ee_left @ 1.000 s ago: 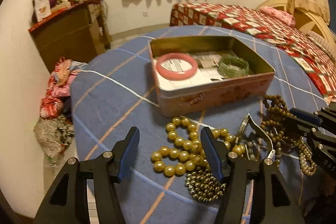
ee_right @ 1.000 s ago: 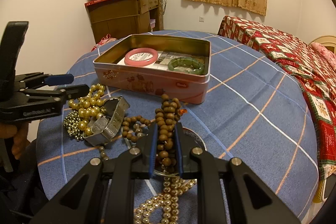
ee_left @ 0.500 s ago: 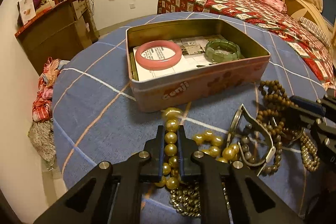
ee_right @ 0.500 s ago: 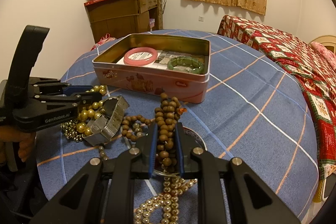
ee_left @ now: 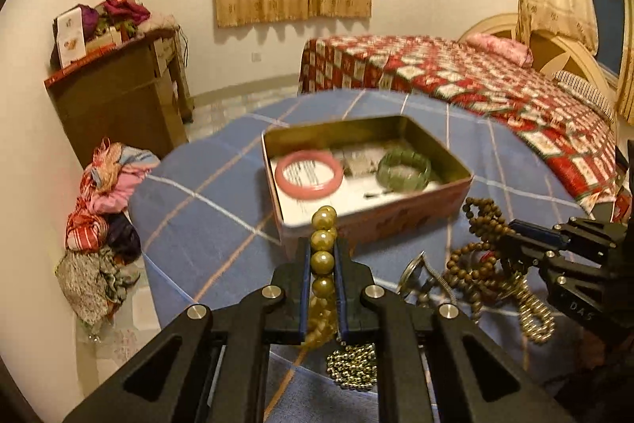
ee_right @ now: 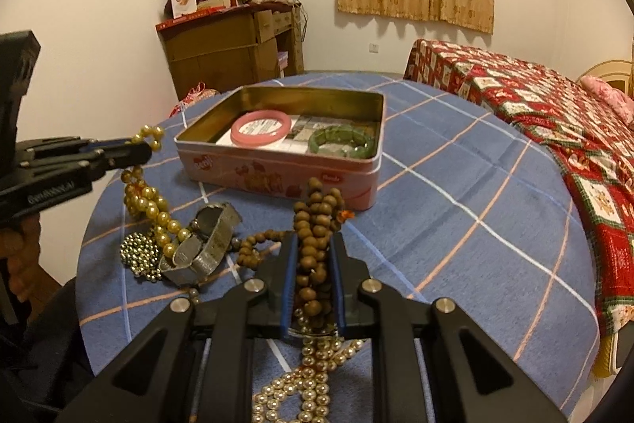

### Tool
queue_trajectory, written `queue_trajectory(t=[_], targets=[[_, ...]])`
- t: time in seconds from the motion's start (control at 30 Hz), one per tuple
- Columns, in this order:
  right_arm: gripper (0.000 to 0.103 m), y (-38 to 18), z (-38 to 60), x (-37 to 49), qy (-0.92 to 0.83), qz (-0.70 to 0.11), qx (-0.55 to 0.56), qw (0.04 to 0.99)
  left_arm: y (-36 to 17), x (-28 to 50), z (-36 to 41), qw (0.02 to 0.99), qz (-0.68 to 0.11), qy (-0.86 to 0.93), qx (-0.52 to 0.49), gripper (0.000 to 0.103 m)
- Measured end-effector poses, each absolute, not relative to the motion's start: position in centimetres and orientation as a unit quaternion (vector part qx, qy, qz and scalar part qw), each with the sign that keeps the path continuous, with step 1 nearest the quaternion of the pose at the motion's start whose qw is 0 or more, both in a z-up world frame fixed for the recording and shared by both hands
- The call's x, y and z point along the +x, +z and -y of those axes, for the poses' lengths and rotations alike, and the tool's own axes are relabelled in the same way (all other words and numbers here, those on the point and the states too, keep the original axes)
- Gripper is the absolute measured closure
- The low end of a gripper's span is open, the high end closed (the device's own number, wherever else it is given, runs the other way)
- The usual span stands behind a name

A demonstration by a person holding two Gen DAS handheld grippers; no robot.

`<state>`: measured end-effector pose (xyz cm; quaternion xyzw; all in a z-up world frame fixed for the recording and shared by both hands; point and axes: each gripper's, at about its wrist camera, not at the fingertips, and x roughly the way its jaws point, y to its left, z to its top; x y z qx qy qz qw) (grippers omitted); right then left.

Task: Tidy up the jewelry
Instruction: 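Lift the gold pearl necklace with the left tool while the right tool lifts the brown beads, then drop the gold pearls into the tin with the left tool while the right tool carries the beads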

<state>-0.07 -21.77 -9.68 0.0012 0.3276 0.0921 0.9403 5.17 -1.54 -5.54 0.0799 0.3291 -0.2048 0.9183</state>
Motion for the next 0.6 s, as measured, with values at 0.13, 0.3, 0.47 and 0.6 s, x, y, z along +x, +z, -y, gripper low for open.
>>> queue_trajectory(t=[0.13, 0.3, 0.47, 0.6], targets=[[0.085, -8.5, 21.9, -0.5, 0.091, -0.309, 0.003, 0.947, -3.9, 4.4, 1.5, 0.923, -0.31, -0.215, 0.072, 0.093], [0.085, -6.7, 22.0, -0.9, 0.09, -0.284, 0.009, 0.954, -1.7, 3.8, 1.0, 0.93, -0.285, -0.222, 0.065, 0.093], [0.085, -5.5, 22.1, -0.8, 0.09, -0.267, 0.007, 0.96, -0.4, 4.3, 1.2, 0.936, -0.268, -0.217, 0.073, 0.093], [0.085, -4.8, 22.4, -0.4, 0.085, -0.258, 0.003, 0.963, 0.1, 5.1, 1.6, 0.937, -0.259, -0.218, 0.082, 0.093]])
